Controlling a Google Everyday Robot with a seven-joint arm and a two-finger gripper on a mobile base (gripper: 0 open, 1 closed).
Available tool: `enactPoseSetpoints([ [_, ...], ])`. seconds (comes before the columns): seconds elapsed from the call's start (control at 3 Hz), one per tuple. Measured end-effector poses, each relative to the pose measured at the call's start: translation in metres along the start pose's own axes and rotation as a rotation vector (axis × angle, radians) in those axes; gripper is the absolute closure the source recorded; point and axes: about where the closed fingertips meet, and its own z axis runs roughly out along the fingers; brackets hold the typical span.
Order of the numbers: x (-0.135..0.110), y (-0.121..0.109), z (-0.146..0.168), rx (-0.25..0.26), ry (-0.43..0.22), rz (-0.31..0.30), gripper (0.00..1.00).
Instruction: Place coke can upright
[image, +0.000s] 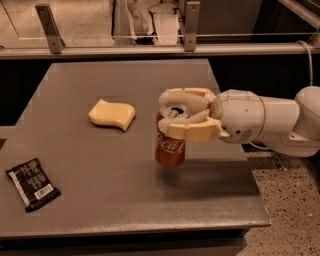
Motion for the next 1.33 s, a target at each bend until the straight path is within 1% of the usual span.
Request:
enactPoseSetpoints([
  [0.33, 0.011, 0.001, -0.005, 0.016, 0.032, -0.026, 1.00],
  [0.67, 0.025, 0.004, -0.009, 0.031, 0.054, -0.096, 1.00],
  [1.0, 0.029, 0.005, -0.008, 0.033, 0.062, -0.142, 1.00],
  [1.33, 0.032, 0.006, -0.008, 0.034, 0.046, -0.176, 1.00],
])
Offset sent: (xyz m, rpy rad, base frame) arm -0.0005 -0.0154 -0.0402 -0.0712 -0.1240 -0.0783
